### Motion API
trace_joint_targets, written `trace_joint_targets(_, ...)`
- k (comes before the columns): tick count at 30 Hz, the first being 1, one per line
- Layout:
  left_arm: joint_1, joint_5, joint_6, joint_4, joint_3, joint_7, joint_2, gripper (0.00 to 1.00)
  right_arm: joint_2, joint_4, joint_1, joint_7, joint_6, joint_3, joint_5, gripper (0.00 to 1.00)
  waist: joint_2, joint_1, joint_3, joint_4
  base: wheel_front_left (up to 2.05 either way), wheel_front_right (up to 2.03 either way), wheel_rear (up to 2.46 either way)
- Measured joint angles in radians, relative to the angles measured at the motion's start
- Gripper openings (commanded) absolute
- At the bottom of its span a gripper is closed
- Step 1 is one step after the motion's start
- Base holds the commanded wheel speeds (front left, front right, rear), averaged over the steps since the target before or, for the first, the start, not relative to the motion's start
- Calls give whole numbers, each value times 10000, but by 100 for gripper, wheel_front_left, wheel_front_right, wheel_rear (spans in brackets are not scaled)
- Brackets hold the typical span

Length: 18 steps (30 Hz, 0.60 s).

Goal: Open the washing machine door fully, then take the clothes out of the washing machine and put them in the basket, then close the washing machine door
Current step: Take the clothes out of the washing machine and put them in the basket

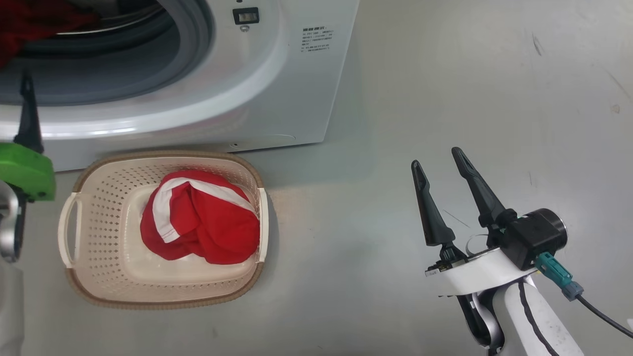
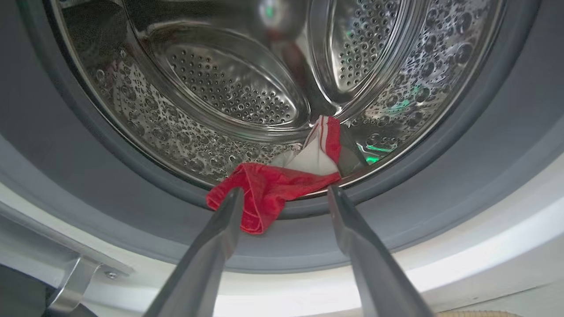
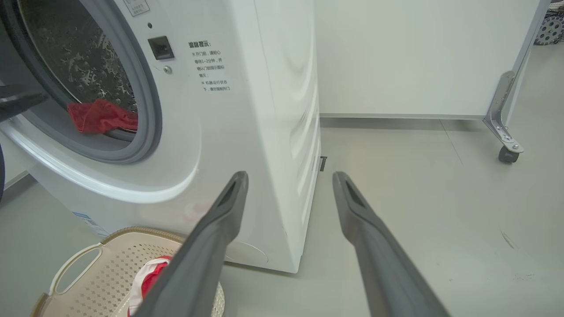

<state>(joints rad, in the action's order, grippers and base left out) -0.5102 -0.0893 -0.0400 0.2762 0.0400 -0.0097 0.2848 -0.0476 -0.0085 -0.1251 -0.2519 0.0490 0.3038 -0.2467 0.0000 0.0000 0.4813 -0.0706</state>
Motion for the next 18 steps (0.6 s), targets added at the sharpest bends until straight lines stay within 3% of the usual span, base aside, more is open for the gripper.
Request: trace_joint_targets(18,-2712,1197,90,1985,79,2451,1885,100,-15,-301,-985,-2,-431,798,-788,100,0,1,1451,-1126,0,0,0)
